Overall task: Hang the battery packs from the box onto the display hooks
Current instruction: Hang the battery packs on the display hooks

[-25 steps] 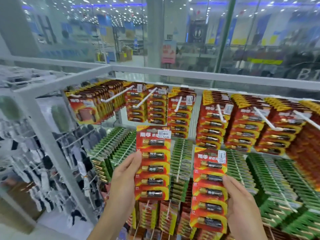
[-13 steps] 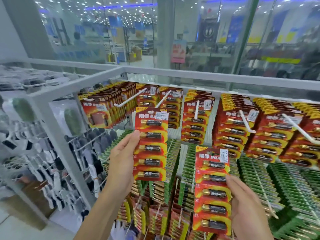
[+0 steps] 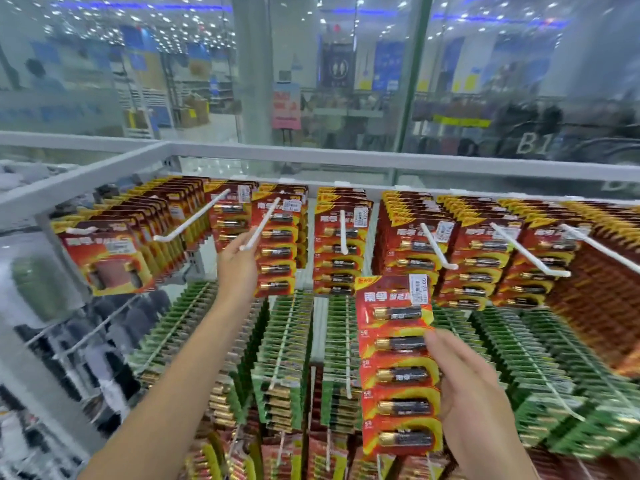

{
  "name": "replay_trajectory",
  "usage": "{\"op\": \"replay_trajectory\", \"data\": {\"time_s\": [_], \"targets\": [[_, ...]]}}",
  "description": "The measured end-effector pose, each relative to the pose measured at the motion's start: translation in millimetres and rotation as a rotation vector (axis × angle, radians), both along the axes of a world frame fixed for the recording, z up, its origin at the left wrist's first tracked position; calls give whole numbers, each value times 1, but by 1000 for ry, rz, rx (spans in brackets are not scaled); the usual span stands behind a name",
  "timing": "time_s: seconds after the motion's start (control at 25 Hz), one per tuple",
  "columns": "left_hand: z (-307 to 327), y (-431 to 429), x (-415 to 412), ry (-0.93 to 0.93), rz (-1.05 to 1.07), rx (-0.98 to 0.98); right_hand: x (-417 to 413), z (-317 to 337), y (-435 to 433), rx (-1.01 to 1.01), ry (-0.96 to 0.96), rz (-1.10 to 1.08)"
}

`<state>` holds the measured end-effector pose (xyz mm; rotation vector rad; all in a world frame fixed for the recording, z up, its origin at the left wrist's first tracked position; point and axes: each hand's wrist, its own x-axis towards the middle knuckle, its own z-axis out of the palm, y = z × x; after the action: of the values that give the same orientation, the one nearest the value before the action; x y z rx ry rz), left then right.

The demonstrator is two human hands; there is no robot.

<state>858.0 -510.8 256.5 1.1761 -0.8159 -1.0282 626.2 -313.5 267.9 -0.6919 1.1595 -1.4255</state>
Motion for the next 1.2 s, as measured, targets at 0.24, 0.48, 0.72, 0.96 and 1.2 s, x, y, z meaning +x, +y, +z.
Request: {"op": "replay_trajectory", "data": {"time_s": [0.24, 0.48, 0.72, 0.96, 1.2], "targets": [[-12, -41, -5, -46, -5, -6, 19, 19, -3, -133, 98, 35], [-20, -45, 5, -161, 22, -47, 43, 24, -11, -133, 217, 39], [-25, -46, 13, -272, -1, -85, 52, 18, -17, -152, 219, 26], [-26, -48, 14, -276, 19, -85, 61, 6, -77, -196, 302, -86], [-28, -49, 13, -299, 10, -90, 61, -4, -122, -242, 439, -166]]}}
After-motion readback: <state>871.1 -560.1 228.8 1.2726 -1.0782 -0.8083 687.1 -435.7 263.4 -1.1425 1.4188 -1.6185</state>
